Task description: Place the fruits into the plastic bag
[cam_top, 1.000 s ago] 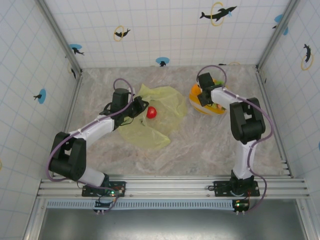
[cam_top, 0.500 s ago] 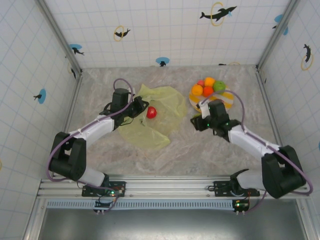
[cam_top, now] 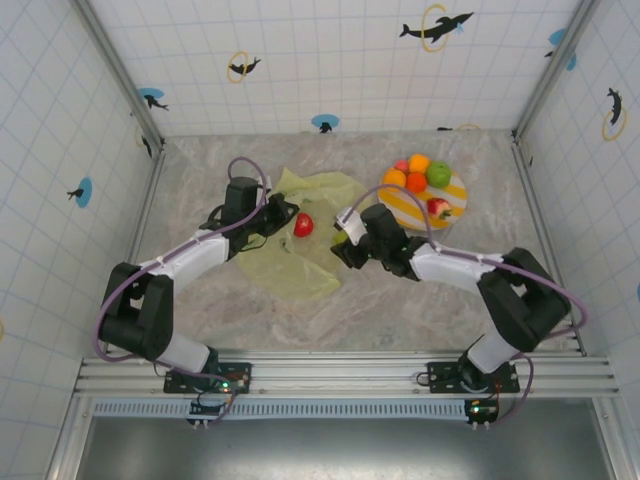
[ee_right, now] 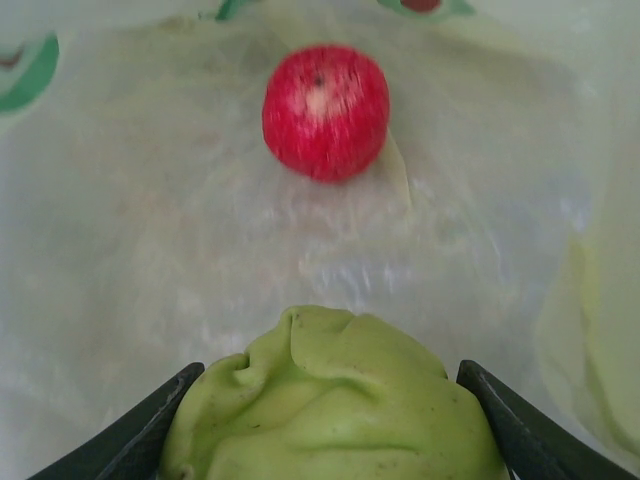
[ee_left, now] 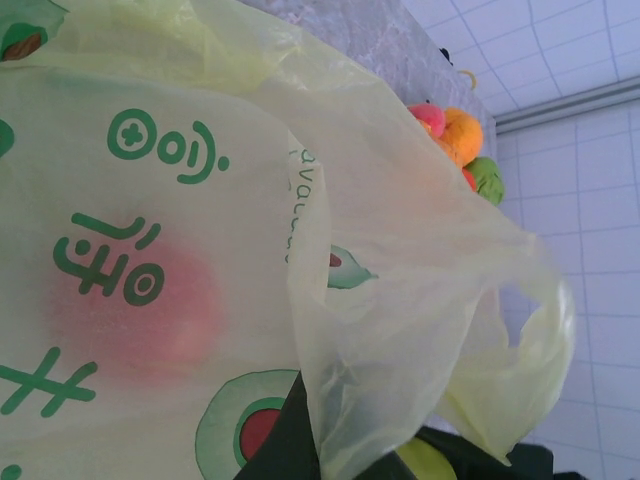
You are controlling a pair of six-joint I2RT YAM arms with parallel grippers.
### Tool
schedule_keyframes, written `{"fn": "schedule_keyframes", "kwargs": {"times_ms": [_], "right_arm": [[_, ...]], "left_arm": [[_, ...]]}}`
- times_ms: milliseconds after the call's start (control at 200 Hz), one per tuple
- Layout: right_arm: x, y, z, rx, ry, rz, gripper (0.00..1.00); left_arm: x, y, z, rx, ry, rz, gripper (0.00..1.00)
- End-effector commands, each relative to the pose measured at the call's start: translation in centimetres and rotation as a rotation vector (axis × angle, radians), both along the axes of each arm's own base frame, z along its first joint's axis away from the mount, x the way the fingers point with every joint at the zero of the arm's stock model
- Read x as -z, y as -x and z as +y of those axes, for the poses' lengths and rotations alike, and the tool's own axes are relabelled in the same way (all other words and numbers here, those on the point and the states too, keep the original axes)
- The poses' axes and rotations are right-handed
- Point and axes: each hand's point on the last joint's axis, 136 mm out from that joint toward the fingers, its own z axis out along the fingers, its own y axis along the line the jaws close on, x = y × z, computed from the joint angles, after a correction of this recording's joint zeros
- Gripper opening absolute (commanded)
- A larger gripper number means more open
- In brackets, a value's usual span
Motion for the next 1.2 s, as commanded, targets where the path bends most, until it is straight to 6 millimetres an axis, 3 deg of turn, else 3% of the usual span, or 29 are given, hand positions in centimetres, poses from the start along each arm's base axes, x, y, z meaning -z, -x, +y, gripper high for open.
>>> {"fn": "schedule_keyframes", "kwargs": {"times_ms": [0,180,430,891,1196], "right_arm": [[-3.0,-2.5,3.1,-0.023,-0.089,-0.126,0.59],[-3.4,-4.4,4.8,0.047,-0.157,-0.21,0.6],[-2.0,-7.1,3.4,0.27,-0.226,-0.235,0.6],[-0.4,-9.8,4.5,0.445,-0.33,-0.23,0.61],[-1.1,-11.4,5.4,0.545,-0.485,-0.18,0.64]], "left_arm": [[-0.9,-0.6,-0.1,-0.004,0.03,-0.007,0.0],[-0.9,-0.6,-0.2,-0.002,0.032,-0.004,0.0],[-0.7,-0.6,-0.2,-0.001,0.034,0.003,0.0],[-0.8,-0.6,-0.3,0.003,0.038,0.002,0.0],[-0.9,-0.6,-0.4,0.008,0.041,-0.001,0.0]]}}
